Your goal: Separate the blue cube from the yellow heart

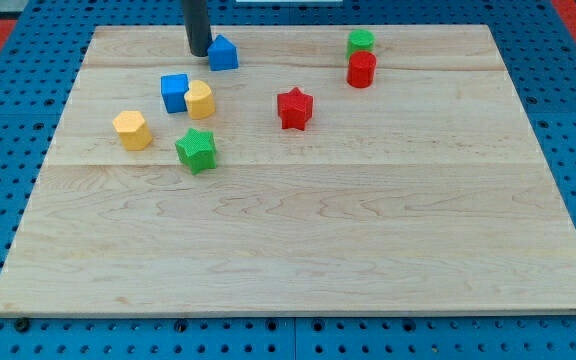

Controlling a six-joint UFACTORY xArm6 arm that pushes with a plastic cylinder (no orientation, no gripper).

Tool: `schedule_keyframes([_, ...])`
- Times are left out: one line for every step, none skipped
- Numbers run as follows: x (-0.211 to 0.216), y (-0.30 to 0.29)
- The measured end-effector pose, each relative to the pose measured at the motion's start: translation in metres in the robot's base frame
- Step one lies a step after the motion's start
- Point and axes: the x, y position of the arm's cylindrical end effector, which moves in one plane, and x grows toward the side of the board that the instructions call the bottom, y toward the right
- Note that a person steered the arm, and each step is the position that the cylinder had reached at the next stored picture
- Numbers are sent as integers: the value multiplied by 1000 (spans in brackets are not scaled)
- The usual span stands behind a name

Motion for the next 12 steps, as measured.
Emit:
schedule_keyframes([-3, 1])
schedule_keyframes([-5, 5])
schedule_keyframes([-14, 7])
schedule_keyframes([-11, -23])
schedule_keyframes([14, -68])
schedule_keyframes([51, -97])
schedule_keyframes([99, -99])
schedule_keyframes([108, -92])
schedule_keyframes([105, -88])
schedule_keyframes([85, -60])
schedule_keyframes([70, -49])
schedule_keyframes([69, -49])
